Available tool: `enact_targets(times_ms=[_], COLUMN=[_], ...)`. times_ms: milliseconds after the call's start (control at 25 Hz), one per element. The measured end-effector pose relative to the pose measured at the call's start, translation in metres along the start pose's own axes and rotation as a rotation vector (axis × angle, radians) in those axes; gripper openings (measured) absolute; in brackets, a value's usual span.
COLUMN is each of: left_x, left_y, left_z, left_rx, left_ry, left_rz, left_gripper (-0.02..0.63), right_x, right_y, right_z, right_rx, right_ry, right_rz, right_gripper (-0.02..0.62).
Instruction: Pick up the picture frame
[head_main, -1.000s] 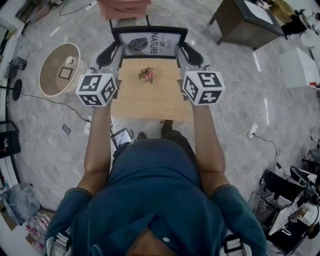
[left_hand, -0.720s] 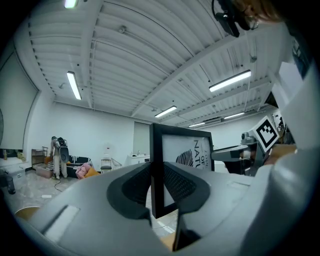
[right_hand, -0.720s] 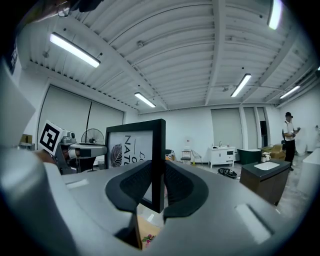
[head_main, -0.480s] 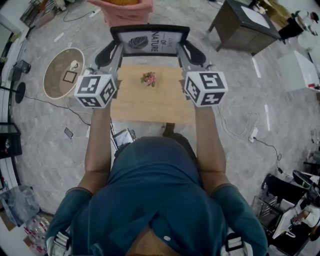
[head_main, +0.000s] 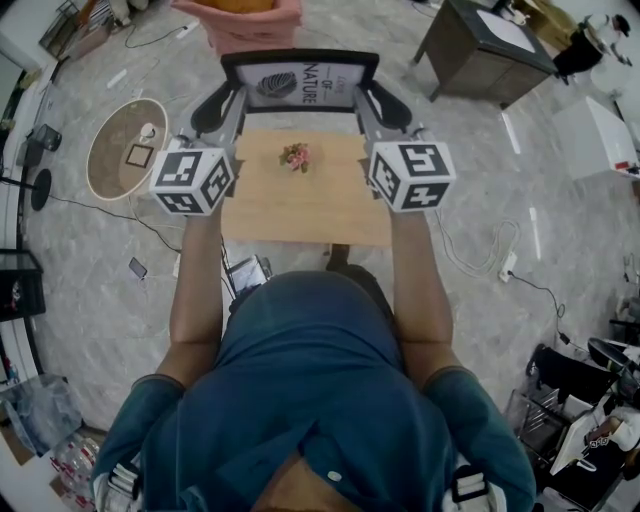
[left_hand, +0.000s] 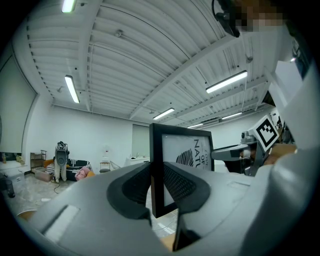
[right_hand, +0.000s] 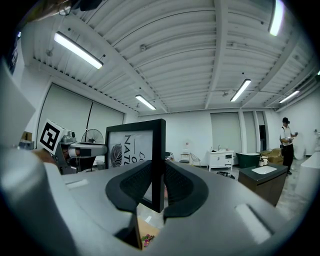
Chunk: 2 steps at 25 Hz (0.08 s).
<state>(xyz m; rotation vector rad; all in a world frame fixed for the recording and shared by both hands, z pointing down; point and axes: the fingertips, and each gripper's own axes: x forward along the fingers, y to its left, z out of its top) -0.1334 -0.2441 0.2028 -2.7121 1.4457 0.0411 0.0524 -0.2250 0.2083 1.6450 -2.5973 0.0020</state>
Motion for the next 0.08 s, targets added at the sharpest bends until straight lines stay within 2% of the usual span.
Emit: enact_targets(times_ms=[80], left_x=[0.0001], left_y=[-0.0038], left_z=[-0.0008], left_rx=[0.001], left_ry=[0.003], left_rz=[-0.002], left_gripper=[0.074], right_x=[-0.0032], right_y=[-0.0019], right_z=[-0.0007], right_rx=[-0.001], right_ry=[0.001], right_rz=[-0.002], right_gripper=[0.083])
